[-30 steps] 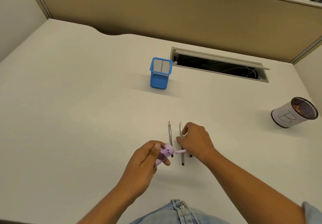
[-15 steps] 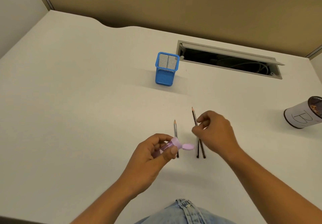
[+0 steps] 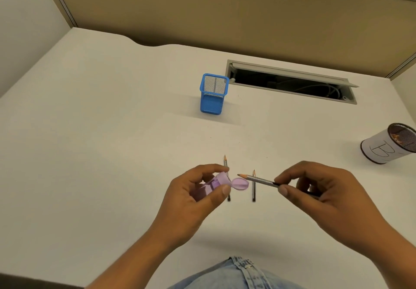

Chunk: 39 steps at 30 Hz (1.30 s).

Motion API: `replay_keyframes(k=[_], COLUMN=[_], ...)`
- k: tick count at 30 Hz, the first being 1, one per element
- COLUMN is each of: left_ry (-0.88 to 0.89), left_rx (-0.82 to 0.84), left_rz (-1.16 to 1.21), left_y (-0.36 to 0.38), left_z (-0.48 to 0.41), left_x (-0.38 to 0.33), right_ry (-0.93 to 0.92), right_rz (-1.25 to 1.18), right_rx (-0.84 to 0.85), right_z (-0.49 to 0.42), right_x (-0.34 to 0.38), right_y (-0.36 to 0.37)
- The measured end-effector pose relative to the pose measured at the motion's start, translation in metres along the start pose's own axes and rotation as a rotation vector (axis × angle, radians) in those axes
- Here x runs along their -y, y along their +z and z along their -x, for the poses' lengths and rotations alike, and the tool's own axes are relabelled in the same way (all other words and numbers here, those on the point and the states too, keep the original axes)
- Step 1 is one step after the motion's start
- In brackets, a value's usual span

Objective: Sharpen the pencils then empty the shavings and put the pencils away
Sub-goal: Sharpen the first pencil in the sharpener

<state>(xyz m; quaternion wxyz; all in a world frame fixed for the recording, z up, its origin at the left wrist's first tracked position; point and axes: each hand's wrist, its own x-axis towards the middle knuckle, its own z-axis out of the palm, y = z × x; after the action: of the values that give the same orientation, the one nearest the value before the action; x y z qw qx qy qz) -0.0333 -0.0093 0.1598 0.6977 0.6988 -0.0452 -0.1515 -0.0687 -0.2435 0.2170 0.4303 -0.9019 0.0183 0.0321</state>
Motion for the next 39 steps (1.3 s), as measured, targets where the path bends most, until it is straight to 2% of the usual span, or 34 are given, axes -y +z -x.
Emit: replay_keyframes(k=[12, 20, 25, 27, 29, 31, 34, 36, 37, 39], left_ry=[0.127, 0.176, 0.116, 0.174, 0.319, 0.478, 0.629, 0.673, 0.672, 0.597], left_rx=[-0.008, 0.155, 0.174, 0.169, 0.130, 0.095, 0.110, 0.154, 0.173, 0.189], left_rz=[-0.124, -0.299, -0.240, -0.241, -0.328, -0.451, -0.591, -0.635, -0.643, -0.617], left_y=[-0.004, -0.007, -0.009, -0.007, -0.005, -0.005, -0.006, -0.006, -0.006, -0.004], left_z=[0.021, 0.024, 0.025, 0.027, 0.029, 0.028, 0.026, 0.025, 0.025, 0.025], left_x=[-0.008, -0.018, -0.023, -0.027, -0.029, -0.031, -0.026, -0.022, -0.021, -0.022], right_ry=[-0.223, -0.405, -0.650, -0.691, -0.647, -0.507, -0.064, 0.175, 0.235, 0.230], right_rz=[0.170, 0.288, 0.495, 0.556, 0.530, 0.461, 0.174, -0.038, -0.083, -0.044], right_rx=[0.050, 0.146, 0.010, -0.045, -0.036, -0.007, 0.167, 0.298, 0.344, 0.371], right_z=[0.014, 0.016, 0.016, 0.015, 0.015, 0.017, 0.018, 0.014, 0.011, 0.010], right_x=[0.023, 0.026, 0.025, 0.027, 0.031, 0.034, 0.036, 0.031, 0.030, 0.029], right_y=[-0.003, -0.003, -0.005, -0.004, -0.003, 0.001, 0.008, 0.010, 0.010, 0.007])
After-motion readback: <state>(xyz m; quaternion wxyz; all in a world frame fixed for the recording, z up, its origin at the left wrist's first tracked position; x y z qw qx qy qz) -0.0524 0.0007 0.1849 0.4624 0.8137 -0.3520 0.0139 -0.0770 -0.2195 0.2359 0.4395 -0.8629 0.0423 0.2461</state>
